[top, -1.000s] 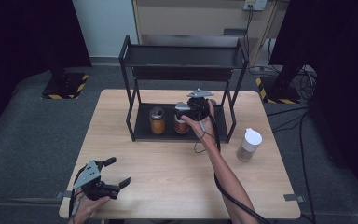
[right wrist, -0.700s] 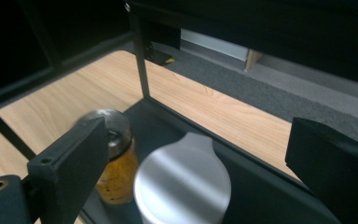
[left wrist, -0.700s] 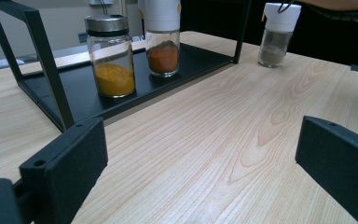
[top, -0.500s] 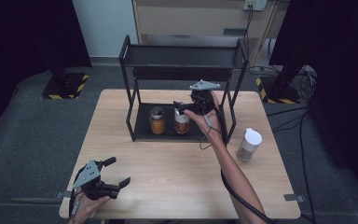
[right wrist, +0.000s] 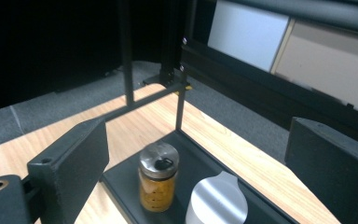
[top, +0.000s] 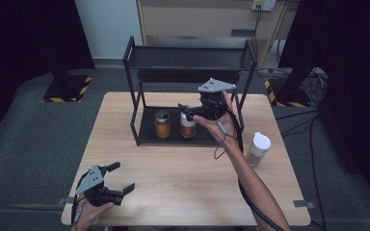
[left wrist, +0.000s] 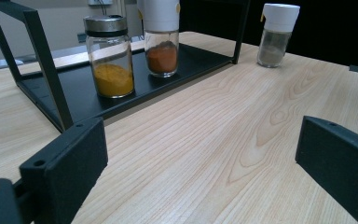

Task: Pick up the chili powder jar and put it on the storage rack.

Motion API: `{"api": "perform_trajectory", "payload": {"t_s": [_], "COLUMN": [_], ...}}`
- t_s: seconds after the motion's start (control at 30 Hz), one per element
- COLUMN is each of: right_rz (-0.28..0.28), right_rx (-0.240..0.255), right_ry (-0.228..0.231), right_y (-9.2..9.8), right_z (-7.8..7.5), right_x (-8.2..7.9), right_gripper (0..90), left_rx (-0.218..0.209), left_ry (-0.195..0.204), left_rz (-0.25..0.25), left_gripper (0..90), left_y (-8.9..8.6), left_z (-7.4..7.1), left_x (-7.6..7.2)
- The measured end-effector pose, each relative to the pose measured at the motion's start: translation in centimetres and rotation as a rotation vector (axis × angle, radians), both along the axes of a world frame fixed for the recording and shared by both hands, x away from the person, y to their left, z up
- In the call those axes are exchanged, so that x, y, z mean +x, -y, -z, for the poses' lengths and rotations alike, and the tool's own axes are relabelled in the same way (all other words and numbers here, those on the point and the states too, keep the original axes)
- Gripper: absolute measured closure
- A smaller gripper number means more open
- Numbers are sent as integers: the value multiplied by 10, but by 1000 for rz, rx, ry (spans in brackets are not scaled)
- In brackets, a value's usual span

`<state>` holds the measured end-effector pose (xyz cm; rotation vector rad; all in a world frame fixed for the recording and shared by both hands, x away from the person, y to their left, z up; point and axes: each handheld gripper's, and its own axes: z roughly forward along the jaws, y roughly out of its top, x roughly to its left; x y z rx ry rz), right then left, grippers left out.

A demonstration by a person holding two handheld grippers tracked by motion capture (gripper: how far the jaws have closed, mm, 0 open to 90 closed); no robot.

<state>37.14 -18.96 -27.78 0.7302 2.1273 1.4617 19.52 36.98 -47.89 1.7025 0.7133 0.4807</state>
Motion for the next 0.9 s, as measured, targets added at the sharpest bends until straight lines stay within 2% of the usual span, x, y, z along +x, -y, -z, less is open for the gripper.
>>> {"api": "perform_trajectory", "payload": {"t_s": [0.23, 0.47, 0.63, 0.9], "right_rz": [-36, -65, -66, -62], "right_rx": [28, 46, 50, 33], "right_ry": [32, 49, 78, 88], "right_y": [22, 43, 56, 75], "right_z": [-14, -18, -18, -9], "right_x": [-28, -55, -79, -113], "right_gripper": [61, 57, 45, 27], "left_rx": [0, -4, -4, -11], "left_ry": [0, 0, -1, 0], "left_rz": [0, -3, -4, -5], "left_gripper": [13, 12, 12, 11], "left_y": [0, 0, 0, -1], "left_z": [0, 0, 0, 1], "left_x": [0, 0, -1, -1]}}
